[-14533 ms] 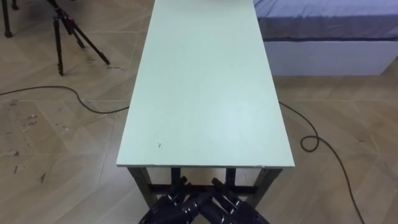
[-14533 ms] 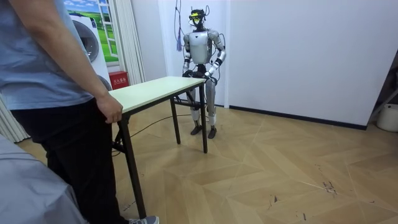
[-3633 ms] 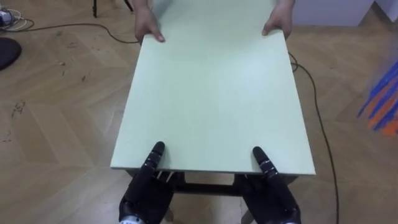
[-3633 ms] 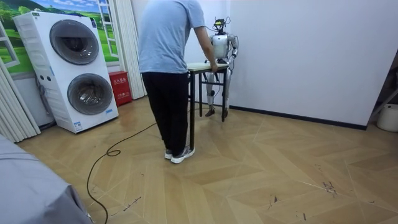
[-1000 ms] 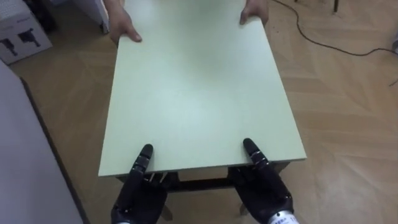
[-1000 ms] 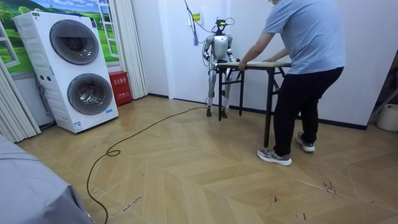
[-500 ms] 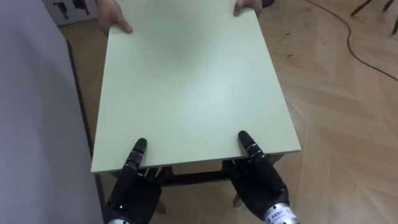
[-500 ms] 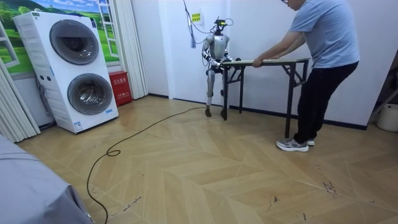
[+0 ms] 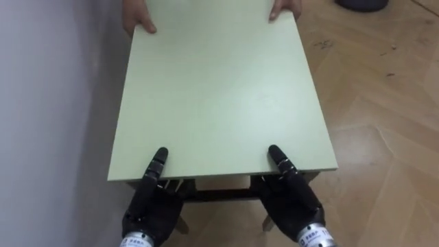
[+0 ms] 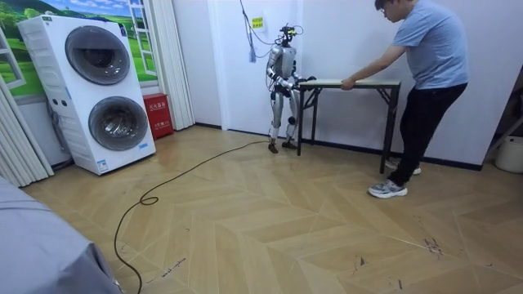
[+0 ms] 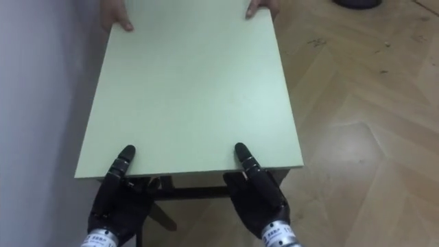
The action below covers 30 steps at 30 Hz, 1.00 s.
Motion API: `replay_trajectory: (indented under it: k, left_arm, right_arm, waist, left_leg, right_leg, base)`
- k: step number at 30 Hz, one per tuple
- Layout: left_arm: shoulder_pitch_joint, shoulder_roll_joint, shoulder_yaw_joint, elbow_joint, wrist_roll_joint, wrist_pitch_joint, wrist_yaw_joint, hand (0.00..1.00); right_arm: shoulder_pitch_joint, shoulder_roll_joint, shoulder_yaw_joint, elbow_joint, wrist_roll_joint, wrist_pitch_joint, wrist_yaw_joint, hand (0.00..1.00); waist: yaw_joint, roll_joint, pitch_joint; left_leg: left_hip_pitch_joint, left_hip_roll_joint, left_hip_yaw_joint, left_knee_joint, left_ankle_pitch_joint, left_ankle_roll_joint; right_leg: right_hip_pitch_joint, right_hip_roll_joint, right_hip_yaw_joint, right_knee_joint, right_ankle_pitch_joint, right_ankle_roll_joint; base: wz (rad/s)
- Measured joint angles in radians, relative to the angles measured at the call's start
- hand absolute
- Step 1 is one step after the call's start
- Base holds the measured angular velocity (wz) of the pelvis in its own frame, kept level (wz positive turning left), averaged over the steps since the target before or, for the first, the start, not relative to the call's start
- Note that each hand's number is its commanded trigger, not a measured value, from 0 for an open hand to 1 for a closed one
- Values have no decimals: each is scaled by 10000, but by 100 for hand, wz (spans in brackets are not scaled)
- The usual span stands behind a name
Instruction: Move table with human
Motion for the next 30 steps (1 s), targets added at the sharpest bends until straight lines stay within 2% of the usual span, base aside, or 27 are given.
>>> replay_trajectory:
  k: [2, 4, 5, 6, 7, 8, 11, 13, 14, 16, 18, 20, 23, 25, 26, 27, 28, 30]
  left_arm:
    - [-47, 0, 13, -42, -3, -51, 58, 100]
    - [-123, -33, 9, -41, 12, -56, 79, 100]
    - [-123, -76, 28, -44, 41, -77, 81, 100]
    - [-124, -110, 48, -49, 40, -88, 81, 100]
    - [-134, -129, 51, -33, 40, -56, 117, 100]
    - [-134, -120, 51, -33, 41, -45, 150, 100]
    - [-99, -215, 194, -13, 216, 16, 172, 100]
    - [-96, -282, 198, 16, 393, 34, 245, 100]
    - [-97, -274, 185, 20, 394, 39, 278, 100]
    - [-97, -233, 87, 50, 400, 51, 335, 100]
    - [-106, -284, 101, 75, 577, 76, 353, 100]
    - [-141, -306, 108, 163, 733, 76, 354, 100]
    - [-204, -413, 93, 236, 829, 105, 562, 100]
    - [-222, -408, 107, 248, 834, 77, 607, 100]
    - [-240, -414, 104, 264, 836, 82, 662, 100]
    - [-236, -448, 55, 302, 880, 154, 760, 100]
    - [-223, -514, 31, 322, 922, 172, 763, 100]
    - [-235, -517, -26, 338, 996, 217, 803, 100]
  right_arm:
    - [-73, -6, 69, 0, 4, -69, -26, 100]
    - [-99, 6, 74, 1, -3, -152, -84, 100]
    - [-115, 33, 58, 1, -68, -154, -110, 100]
    - [-163, 32, 37, 2, -154, -153, -135, 100]
    - [-132, 38, 8, 16, -176, -154, -148, 100]
    - [-96, 65, 7, 17, -172, -153, -149, 100]
    - [-102, 52, 15, 40, -122, -118, -171, 100]
    - [-43, -8, 44, 54, -39, -117, -204, 100]
    - [-24, -23, 54, 54, 13, -116, -223, 100]
    - [62, -7, 54, 54, -9, -102, -260, 100]
    - [159, 9, 20, 53, -9, -97, -281, 100]
    - [272, 81, -46, 53, -9, -93, -312, 100]
    - [265, 62, -43, 54, -25, -55, -420, 100]
    - [202, 75, -46, 55, -61, -24, -573, 100]
    - [150, 86, -47, 55, -60, -24, -682, 100]
    - [184, 55, -37, 71, -49, -50, -754, 100]
    - [144, -77, 39, 82, -46, -49, -787, 100]
    - [119, -83, 41, 134, 0, -136, -923, 100]
  waist:
    - [19, 17, -9]
    - [199, 20, -8]
    - [337, 31, -2]
    - [394, 44, 1]
    - [260, 98, -13]
    - [212, 103, -13]
    - [248, 87, -15]
    - [269, 64, -11]
    - [267, 56, -13]
    - [186, 27, -14]
    - [-74, -18, 1]
    - [-258, -68, 3]
    - [-232, -104, -1]
    - [-149, -127, -1]
    - [-107, -124, 5]
    - [-209, -61, -11]
    - [-181, -71, -3]
    - [-208, -98, 8]
  left_leg:
    - [125, -202, -87, -376, 167, 82]
    - [214, -250, -193, -538, 221, 117]
    - [241, -251, -536, -561, 239, 87]
    - [254, -252, -796, -584, 251, 59]
    - [304, -260, -984, -592, 259, 16]
    - [376, -267, -1035, -619, 263, 2]
    - [706, -246, -787, -935, 263, -39]
    - [1083, -237, -176, -1271, 264, -31]
    - [1169, -254, -124, -1317, 265, -28]
    - [1346, -345, -222, -1344, 263, -26]
    - [1325, -496, -515, -1328, 256, -5]
    - [1281, -652, -834, -1328, 269, 26]
    - [1311, -769, -1097, -1337, 287, 58]
    - [1321, -752, -1709, -1345, 288, 60]
    - [1339, -741, -1948, -1360, 284, 52]
    - [1455, -694, -1908, -1485, 282, 36]
    - [1577, -588, -1565, -1708, 282, 30]
    - [1735, -443, -1155, -1997, 283, 28]
  right_leg:
    - [-64, -98, 394, 26, 76, 28]
    - [-222, -129, 812, 239, 75, 71]
    - [-535, -96, 1259, 318, 27, 126]
    - [-1036, -96, 1408, 240, 162, 52]
    - [-1426, -139, 1354, 215, 653, -92]
    - [-1455, -160, 1314, 244, 791, -159]
    - [-1218, -203, 1248, 505, 787, -128]
    - [-1187, -338, 1413, 937, 680, 16]
    - [-1169, -367, 1431, 1049, 664, 40]
    - [-1049, -432, 1424, 1251, 644, 74]
    - [-977, -427, 1876, 1186, 626, 103]
    - [-873, -426, 2120, 947, 580, 176]
    - [-852, -413, 2547, 828, 457, 302]
    - [-1155, -80, 3038, 358, 359, 190]
    - [-1497, 159, 3278, -104, 802, -10]
    - [-1404, 209, 3206, -115, 1067, -206]
    - [-1245, 287, 3184, -177, 1097, -261]
    - [-1154, 407, 3267, -252, 1114, -289]
  base:
    - [23]
    - [0]
    - [-12]
    - [17]
    - [38]
    - [43]
    - [11]
    - [5]
    - [12]
    - [19]
    - [37]
    - [44]
    - [13]
    - [-9]
    - [15]
    - [14]
    - [18]
    - [5]
